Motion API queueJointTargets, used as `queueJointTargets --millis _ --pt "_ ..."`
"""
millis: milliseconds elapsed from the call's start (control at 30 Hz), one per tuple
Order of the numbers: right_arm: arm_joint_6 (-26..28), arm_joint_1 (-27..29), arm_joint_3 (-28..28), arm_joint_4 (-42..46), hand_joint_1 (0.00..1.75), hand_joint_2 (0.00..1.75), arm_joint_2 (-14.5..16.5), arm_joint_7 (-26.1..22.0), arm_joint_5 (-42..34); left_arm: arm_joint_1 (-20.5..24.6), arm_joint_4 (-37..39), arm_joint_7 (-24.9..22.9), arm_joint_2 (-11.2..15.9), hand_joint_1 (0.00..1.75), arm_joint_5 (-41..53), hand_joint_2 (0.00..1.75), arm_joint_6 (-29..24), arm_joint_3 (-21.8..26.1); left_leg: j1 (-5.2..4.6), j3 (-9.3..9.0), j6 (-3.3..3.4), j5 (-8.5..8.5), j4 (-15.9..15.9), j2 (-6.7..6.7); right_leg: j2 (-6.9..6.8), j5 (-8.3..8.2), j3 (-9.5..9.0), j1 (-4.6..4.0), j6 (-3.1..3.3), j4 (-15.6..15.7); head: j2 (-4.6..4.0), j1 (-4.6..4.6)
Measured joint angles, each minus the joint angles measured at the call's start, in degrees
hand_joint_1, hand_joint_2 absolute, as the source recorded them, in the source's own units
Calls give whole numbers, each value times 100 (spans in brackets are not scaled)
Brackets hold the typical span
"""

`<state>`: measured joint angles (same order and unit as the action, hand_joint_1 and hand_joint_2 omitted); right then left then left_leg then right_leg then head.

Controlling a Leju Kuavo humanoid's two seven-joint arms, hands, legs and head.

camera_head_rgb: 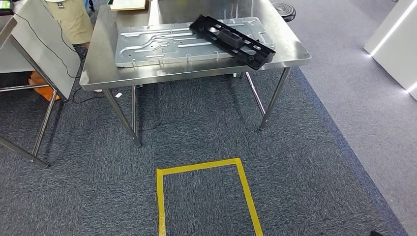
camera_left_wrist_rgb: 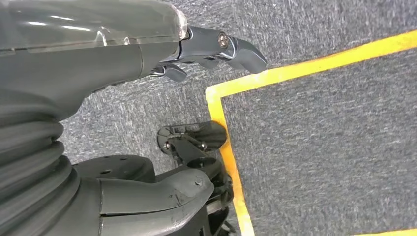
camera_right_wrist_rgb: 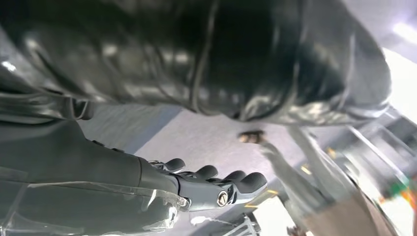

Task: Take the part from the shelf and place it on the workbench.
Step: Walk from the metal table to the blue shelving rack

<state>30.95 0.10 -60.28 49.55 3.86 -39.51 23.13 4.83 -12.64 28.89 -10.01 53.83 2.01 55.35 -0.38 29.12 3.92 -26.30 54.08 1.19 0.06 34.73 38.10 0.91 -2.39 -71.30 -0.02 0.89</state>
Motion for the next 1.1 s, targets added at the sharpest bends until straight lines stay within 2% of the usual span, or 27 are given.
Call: queueJointTargets --millis 33,67,100,167,200,267,333,400,467,500,533,567,633,667,700,733,800,867,900,933,967,1000,1033,1067,1100 --pt "0 -59 -195 -281 0 0 -38 -3 215 -7 1 0 -1 0 0 175 0 7 0 5 -7 -10 18 -5 -2 -33 36 12 -18 -70 0 0" --pt "0 -106 -372 -512 0 0 -67 12 379 -14 1 1 -3 0 0 175 0 9 0 7 -18 -26 42 -12 -4 -167 -33 26 -29 71 0 0" --pt "0 -146 -527 -707 0 0 -94 77 564 -20 1 1 -6 0 -1 175 -1 12 1 6 -35 -50 77 -18 -7 -378 -211 41 -35 426 0 1" --pt "0 -250 -838 -1041 0 0 -139 422 1183 -22 1 8 -8 0 -8 175 -7 24 -13 17 -94 -118 166 -20 -9 -658 -560 40 -3 1133 0 1" --pt "0 -314 -1056 -1202 0 0 -151 680 1619 -19 1 13 -8 0 -17 175 -10 36 -20 24 -128 -147 203 -19 -6 -714 -658 31 29 1337 0 2" --pt "0 -412 -1544 -1475 0 0 -143 1147 2344 -10 1 25 -7 0 -33 175 -15 61 -24 31 -187 -175 234 -20 2 -705 -675 3 103 1386 0 2" --pt "0 -462 -1929 -1673 0 0 -115 1529 2749 -16 1 37 -4 0 -41 175 -18 92 -11 51 -242 -236 293 -36 -4 -716 -677 18 171 1394 0 2" --pt "0 -509 -2192 -1817 0 0 -74 1984 3023 -26 1 49 -2 0 -49 175 -26 128 9 224 -308 -508 696 -59 -9 -733 -671 40 234 1413 0 3" --pt "0 -537 -2396 -1936 0 0 -24 2412 3223 -31 1 61 -2 0 -57 175 -36 156 35 586 -360 -903 1488 -69 -9 -729 -660 36 264 1412 0 3" --pt "0 -541 -2471 -1988 0 0 -2 2545 3281 -39 1 66 -2 0 -59 175 -39 166 48 747 -374 -1014 1819 -69 -8 -727 -658 34 267 1410 0 3" --pt "0 -543 -2529 -2036 0 0 21 2621 3312 -48 1 68 -2 0 -61 175 -42 174 55 824 -379 -1011 1964 -69 -3 -724 -660 34 267 1408 0 3" --pt "0 -547 -2571 -2077 0 0 40 2656 3328 -55 1 69 -2 0 -62 175 -44 181 60 785 -372 -885 1861 -69 5 -722 -666 34 264 1407 0 3" --pt "0 -562 -2627 -2143 0 0 77 2691 3348 -55 1 74 0 0 -66 175 -48 189 57 438 -324 -449 1089 -71 23 -714 -688 37 251 1407 0 3" --pt "0 -574 -2646 -2171 0 0 91 2699 3351 -48 1 79 3 0 -68 175 -50 191 43 257 -293 -289 686 -70 29 -709 -695 29 233 1404 0 3" --pt "0 -585 -2663 -2193 0 0 100 2706 3344 -42 1 85 7 0 -73 175 -52 193 28 136 -264 -197 406 -71 31 -707 -695 26 206 1403 0 3" --pt "0 -593 -2677 -2217 0 0 106 2713 3326 -39 1 91 9 0 -80 175 -55 196 12 88 -243 -176 274 -71 30 -707 -693 25 175 1404 0 3" --pt "0 -607 -2706 -2268 0 0 112 2722 3260 -47 1 99 11 0 -96 175 -60 204 2 89 -204 -167 235 -75 25 -722 -705 22 98 1434 0 3" --pt "0 -616 -2720 -2335 0 0 121 2688 3188 -54 1 102 11 0 -105 87 -62 222 31 52 -136 -105 150 -68 20 -632 -678 21 46 1343 0 2" --pt "0 -620 -2725 -2372 0 0 125 2647 3159 -50 1 104 11 0 -109 44 -62 234 46 38 -102 -73 107 -63 18 -492 -589 20 32 1140 0 1" --pt "0 -624 -2732 -2413 0 0 129 2597 3133 -47 1 105 11 0 -112 0 -62 245 50 31 -80 -53 88 -56 17 -290 -435 29 28 803 0 0" --pt "0 -628 -2738 -2451 0 0 130 2553 3098 -47 1 107 11 0 -114 0 -60 257 44 39 -67 -47 86 -53 15 -80 -240 30 21 394 0 -1" --pt "0 -627 -2739 -2495 0 0 130 2521 3035 -48 1 107 11 0 -113 0 -55 268 36 44 -65 -46 89 -51 15 62 -65 33 13 29 0 0" --pt "0 -625 -2725 -2544 0 0 130 2509 2950 -51 1 107 11 0 -111 0 -48 277 29 43 -65 -50 94 -50 14 94 36 34 6 -177 0 0" --pt "0 -619 -2697 -2595 0 0 128 2511 2857 -54 1 107 10 0 -109 0 -39 285 24 39 -66 -56 102 -53 14 4 29 34 8 -155 0 -1" --pt "0 -615 -2664 -2644 0 0 126 2516 2780 -54 1 107 9 0 -106 0 -32 290 21 31 -71 -66 113 -57 13 -186 -98 34 18 110 0 -1"
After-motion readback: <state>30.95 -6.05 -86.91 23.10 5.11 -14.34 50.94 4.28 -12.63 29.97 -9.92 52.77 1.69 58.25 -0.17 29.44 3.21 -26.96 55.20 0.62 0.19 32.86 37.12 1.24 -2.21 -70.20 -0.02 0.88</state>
